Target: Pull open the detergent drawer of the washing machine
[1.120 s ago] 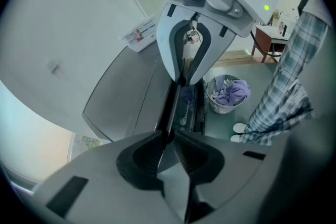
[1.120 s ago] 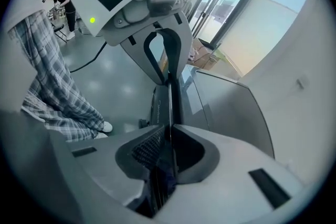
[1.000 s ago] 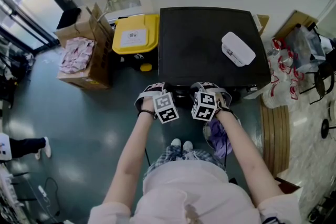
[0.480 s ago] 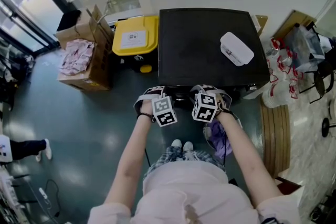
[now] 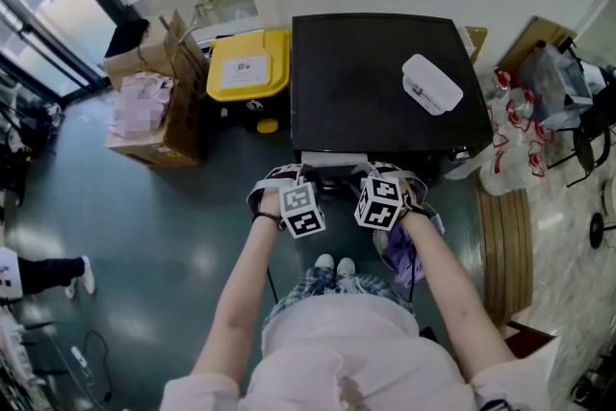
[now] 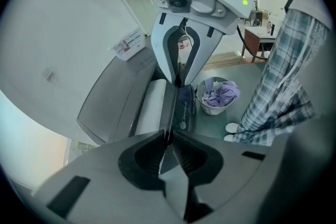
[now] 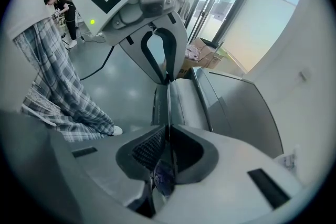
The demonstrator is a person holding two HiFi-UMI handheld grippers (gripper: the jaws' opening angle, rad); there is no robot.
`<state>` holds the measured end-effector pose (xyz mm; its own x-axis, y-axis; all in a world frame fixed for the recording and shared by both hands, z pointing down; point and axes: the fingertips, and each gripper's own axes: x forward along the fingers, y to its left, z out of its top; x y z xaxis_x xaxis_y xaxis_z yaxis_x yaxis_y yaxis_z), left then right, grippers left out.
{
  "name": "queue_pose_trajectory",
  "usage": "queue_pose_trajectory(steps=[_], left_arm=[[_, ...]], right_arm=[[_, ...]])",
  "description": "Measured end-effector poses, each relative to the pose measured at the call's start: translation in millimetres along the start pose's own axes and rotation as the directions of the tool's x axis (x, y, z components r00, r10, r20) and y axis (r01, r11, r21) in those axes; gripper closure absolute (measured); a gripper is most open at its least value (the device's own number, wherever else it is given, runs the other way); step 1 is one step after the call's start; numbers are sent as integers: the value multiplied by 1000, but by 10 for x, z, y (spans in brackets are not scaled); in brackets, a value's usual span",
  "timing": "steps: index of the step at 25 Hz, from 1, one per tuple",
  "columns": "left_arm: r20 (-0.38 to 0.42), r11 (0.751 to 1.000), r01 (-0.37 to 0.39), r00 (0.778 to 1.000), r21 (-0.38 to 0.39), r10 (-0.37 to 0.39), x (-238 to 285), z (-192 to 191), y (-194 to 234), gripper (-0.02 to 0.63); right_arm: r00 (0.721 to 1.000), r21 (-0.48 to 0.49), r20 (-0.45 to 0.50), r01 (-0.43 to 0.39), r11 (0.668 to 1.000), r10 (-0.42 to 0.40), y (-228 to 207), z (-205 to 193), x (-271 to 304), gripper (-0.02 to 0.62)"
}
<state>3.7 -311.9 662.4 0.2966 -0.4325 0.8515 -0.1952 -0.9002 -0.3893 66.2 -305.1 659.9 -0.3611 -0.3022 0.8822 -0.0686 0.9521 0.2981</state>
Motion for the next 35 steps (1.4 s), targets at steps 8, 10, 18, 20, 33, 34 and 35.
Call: queue_pose_trajectory(steps=[8,10,18,20,33,34,35], left_arm=[[6,1000,14,1000,14,-14,-116,-10,-261,538],[8,1000,19,1000,15,-19,-141,-10,-333,540],[7,999,33,999,21,-33,-248,-39,-622,540],[8,999,34,999,22,-34,-282,-39,-681,540],[19,998,54,998,20,-54,-450,-19,-1044,541],[19,998,58,998,18,-58,-458,-21,-1070,541],[19,998,62,998,17,-62,-468,-27,-1097,541]], right_arm=[[1000,17,0,-2,1000,2,267,9,-81,538],[1000,23,2,-6,1000,6,342,7,-100,538],[1000,38,5,-21,999,21,645,8,-166,541],[1000,38,2,-21,999,21,706,10,-191,541],[999,47,2,-48,998,48,1096,-5,-322,541],[999,48,3,-52,997,52,1122,-5,-330,541],[998,48,4,-56,997,55,1148,-2,-337,543]])
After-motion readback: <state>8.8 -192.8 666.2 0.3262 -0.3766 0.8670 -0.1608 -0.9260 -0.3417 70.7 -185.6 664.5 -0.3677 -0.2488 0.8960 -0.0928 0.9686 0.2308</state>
